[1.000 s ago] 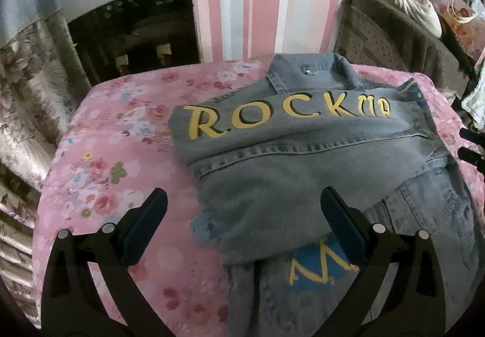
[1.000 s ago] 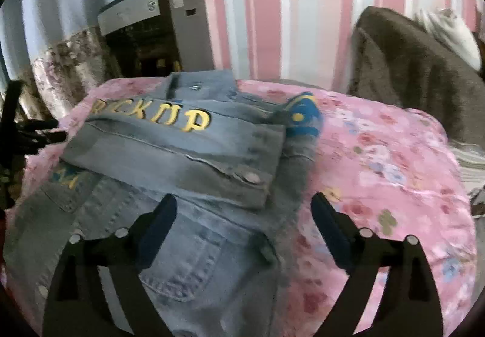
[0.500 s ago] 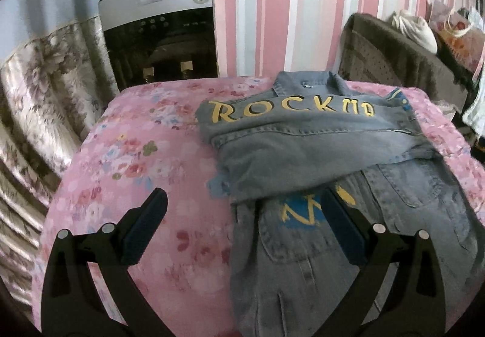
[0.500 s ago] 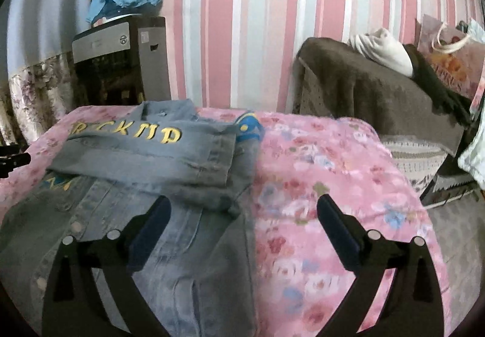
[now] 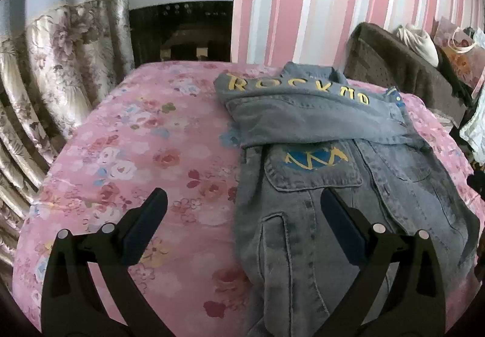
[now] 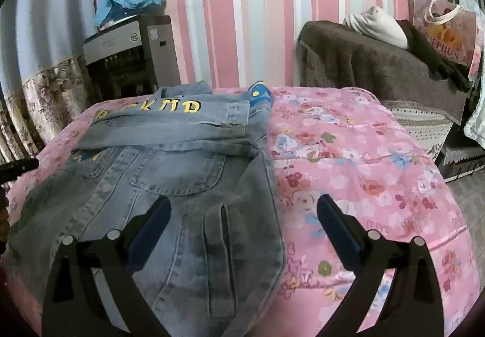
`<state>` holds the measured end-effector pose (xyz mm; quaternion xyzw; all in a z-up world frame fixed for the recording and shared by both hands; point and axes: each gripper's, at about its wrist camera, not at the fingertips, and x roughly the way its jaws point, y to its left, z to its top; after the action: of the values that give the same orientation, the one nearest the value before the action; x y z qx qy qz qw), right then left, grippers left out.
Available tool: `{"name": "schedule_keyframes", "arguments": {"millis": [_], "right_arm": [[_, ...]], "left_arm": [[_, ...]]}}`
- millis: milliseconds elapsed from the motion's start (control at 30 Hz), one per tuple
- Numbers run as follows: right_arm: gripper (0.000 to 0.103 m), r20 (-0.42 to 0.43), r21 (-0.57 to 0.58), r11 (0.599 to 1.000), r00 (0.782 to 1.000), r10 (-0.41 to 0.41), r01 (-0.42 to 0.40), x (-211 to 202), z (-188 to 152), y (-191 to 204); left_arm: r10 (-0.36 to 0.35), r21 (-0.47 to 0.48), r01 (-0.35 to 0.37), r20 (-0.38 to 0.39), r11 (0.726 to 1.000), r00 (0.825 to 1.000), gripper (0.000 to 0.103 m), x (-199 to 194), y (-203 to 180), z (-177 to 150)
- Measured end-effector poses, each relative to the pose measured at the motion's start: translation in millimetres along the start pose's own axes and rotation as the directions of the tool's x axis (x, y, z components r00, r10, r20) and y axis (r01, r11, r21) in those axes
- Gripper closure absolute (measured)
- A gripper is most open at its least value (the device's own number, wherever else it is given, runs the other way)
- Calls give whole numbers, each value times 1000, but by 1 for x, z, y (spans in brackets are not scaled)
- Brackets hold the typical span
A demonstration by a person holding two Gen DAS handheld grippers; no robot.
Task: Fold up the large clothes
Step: 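Open both tools and withdraw them from the jacket, then grasp the jacket front panel edge with both tools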
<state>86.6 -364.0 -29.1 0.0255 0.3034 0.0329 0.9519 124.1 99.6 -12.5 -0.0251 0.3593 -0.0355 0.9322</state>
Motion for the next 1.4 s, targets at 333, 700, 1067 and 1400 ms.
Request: {"name": "schedule_keyframes", "arguments": {"millis": [333, 700, 1067, 1400], "right_arm": [[6, 76, 19, 999, 996, 47, -49, -27, -17, 6], [8, 1, -3, 1000, 1000, 24, -24, -37, -30, -3], [9, -33, -43, 999, 999, 20, -21, -36, -49, 12], [50, -122, -24, 1000, 992, 11, -14, -28, -59, 0]], "left_arm": [[12, -51, -10, 26, 999, 1000, 3, -10, 7, -13], [40, 19, -41, 48, 999, 998, 3, -33, -3, -33], [23, -7, -23, 34, 1000, 999, 3, -43, -5, -59], [-3, 30, 5, -39, 1000, 999, 3, -36, -18, -78]]}}
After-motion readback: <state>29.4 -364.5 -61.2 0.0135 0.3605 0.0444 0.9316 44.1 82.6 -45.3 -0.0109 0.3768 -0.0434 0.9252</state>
